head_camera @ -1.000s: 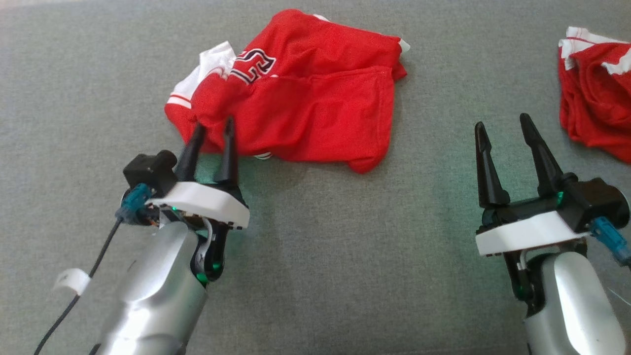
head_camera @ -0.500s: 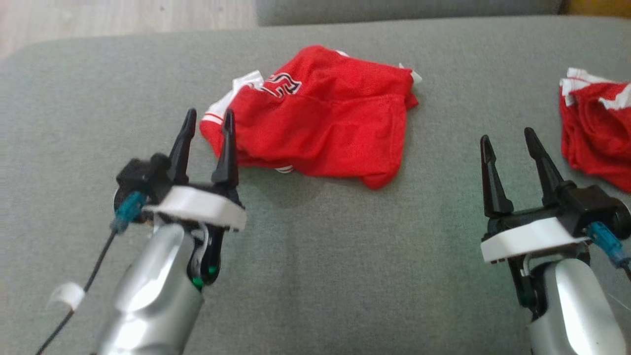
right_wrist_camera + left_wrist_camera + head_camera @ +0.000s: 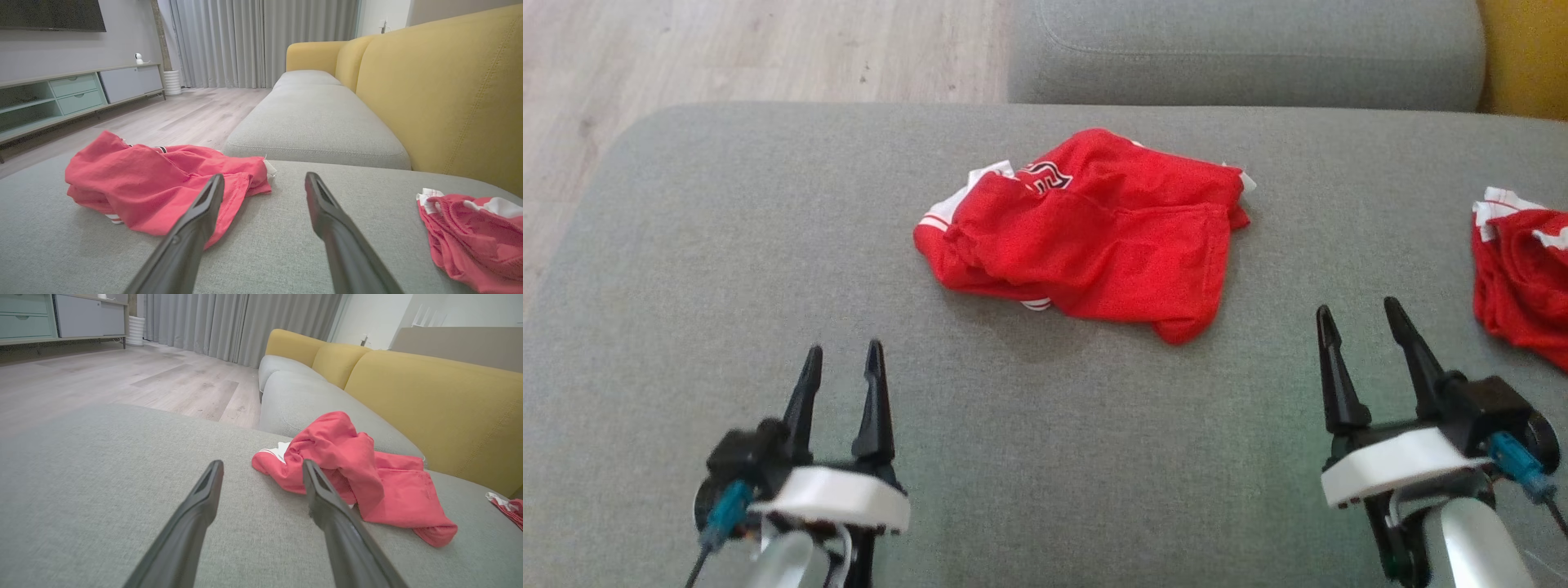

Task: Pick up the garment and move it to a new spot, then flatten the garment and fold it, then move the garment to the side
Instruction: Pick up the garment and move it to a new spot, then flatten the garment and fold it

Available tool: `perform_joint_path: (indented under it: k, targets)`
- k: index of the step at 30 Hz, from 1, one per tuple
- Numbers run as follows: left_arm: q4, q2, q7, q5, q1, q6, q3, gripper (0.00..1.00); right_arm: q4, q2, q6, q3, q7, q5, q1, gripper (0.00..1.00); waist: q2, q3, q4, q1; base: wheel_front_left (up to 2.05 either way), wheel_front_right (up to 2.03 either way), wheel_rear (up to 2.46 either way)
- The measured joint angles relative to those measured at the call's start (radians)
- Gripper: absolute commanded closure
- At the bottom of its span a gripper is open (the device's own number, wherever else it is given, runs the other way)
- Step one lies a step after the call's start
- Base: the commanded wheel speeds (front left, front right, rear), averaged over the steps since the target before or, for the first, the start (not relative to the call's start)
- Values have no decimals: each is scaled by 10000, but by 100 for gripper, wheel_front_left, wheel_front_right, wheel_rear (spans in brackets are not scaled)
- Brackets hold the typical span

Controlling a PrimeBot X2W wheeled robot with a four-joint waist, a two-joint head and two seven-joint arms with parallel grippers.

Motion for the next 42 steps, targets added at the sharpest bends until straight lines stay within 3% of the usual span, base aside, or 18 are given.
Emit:
perform_joint_path:
  k: [10,33,42]
  targets:
    - [-951,161,0,-2,1267,316,288,0,128,6,0,96,-94,362,615,0,0,-213,104,0,0,0,0]
    - [-1423,211,61,2,1278,493,203,0,259,12,0,148,-128,276,633,0,0,232,164,1,0,0,0]
    - [-1559,104,61,215,766,502,33,0,665,10,0,-280,750,-1158,-1786,0,0,1015,663,3,0,0,0]
